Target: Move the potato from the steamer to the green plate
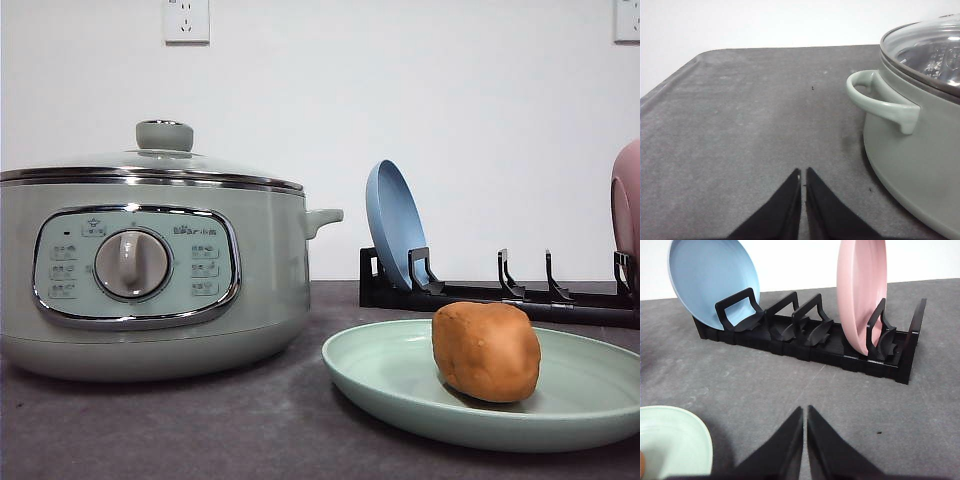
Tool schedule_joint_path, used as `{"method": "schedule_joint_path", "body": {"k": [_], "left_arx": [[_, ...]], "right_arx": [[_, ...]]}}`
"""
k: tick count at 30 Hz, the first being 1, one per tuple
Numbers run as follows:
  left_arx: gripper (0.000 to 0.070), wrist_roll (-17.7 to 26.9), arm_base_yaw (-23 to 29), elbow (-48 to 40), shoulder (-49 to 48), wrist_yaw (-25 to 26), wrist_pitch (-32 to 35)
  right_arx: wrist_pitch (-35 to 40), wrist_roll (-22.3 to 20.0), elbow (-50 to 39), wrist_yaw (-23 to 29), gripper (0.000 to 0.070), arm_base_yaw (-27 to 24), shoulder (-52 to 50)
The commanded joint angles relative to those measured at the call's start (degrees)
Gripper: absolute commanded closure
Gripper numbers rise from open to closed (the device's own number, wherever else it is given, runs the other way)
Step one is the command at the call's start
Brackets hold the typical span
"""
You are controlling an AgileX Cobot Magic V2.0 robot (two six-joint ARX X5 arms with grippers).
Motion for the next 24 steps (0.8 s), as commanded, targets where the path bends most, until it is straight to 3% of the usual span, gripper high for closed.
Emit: {"method": "schedule_joint_path", "body": {"k": [1,24], "left_arx": [[0.0691,-0.53,0.13,-0.79,-0.09,-0.11,-1.44],[0.0691,-0.54,0.13,-0.79,-0.09,-0.13,-1.44]], "right_arx": [[0.46,-0.24,-0.26,-0.02,0.07,-0.02,-0.11],[0.46,-0.24,-0.26,-0.02,0.07,-0.02,-0.11]]}}
